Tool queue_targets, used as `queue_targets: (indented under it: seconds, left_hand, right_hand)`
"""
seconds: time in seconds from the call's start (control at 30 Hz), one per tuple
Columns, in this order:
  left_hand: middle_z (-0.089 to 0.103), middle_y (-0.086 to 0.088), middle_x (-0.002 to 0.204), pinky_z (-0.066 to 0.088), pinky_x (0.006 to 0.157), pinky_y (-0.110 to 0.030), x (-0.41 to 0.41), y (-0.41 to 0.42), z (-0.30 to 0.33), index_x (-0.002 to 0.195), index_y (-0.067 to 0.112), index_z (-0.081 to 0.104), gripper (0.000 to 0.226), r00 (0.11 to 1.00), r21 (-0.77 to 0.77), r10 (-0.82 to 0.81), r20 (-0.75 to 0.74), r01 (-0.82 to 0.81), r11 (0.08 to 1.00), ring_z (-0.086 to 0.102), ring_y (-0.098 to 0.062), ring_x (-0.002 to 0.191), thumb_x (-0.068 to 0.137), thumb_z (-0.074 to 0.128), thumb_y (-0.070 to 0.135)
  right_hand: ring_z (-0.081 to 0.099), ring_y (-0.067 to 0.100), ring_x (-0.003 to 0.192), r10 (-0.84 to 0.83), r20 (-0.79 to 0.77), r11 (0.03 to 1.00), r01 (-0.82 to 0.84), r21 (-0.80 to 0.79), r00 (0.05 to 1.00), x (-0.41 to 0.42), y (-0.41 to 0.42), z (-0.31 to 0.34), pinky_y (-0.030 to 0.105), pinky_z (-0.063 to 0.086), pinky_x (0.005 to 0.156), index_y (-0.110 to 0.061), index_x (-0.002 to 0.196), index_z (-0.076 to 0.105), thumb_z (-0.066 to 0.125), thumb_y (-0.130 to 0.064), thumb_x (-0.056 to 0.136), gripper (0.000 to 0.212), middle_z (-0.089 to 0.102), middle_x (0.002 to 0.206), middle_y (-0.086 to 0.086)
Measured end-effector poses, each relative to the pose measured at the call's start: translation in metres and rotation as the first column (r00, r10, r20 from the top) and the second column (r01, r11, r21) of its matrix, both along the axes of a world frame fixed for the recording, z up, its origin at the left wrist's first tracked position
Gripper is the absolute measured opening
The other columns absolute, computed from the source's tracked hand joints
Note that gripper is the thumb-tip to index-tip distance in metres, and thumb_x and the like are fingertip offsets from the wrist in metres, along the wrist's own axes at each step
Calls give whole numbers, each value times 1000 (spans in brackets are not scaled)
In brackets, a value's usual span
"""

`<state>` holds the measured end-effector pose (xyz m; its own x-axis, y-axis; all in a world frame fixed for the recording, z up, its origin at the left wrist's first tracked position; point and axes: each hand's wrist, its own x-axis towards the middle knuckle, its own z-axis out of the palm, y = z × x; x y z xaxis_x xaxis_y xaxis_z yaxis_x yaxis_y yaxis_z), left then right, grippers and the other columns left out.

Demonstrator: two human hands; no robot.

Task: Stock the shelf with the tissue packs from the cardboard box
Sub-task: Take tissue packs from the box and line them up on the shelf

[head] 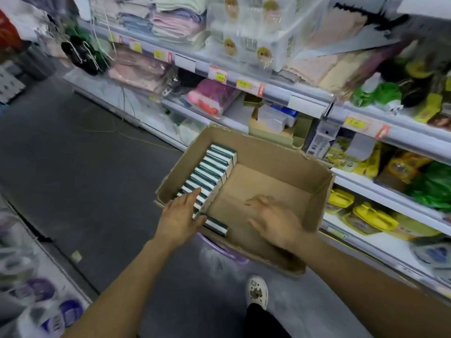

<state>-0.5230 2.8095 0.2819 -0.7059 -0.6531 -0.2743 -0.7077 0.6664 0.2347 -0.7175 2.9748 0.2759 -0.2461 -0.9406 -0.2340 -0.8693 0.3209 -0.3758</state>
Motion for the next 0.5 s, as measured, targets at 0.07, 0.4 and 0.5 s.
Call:
queue_targets:
  seconds: [0.07,0.4,0.5]
  left_hand:
    - [44,-6,147,32,112,-39,-4,-28,-18,154,22,23,76,999,39,-13,45,11,999,42,-23,133,92,61,43]
    - [52,-5,128,47,96,-39,-25,-128,-109,129,16,53,37,941,208,-218,259,166,964,53,-23,115,93,58,20]
    - [60,-6,120,52,90,-42,-34,-142,-132,115,16,61,23,907,179,-285,308,239,954,60,-24,106,96,49,15]
  right_hand:
    - [47,21,119,8,35,998,-10,59,999,4,-28,-17,38,43,95,-26,136,44,48,-38,96,42,48,134,-1]
    - [50,20,117,-99,231,952,24,304,968,36,-93,-100,36,40,98,-22,132,48,46,-35,97,38,53,133,1]
    - [52,18,114,-187,250,929,89,359,950,45,-104,-124,33,42,96,-23,131,51,50,-35,96,36,56,129,0]
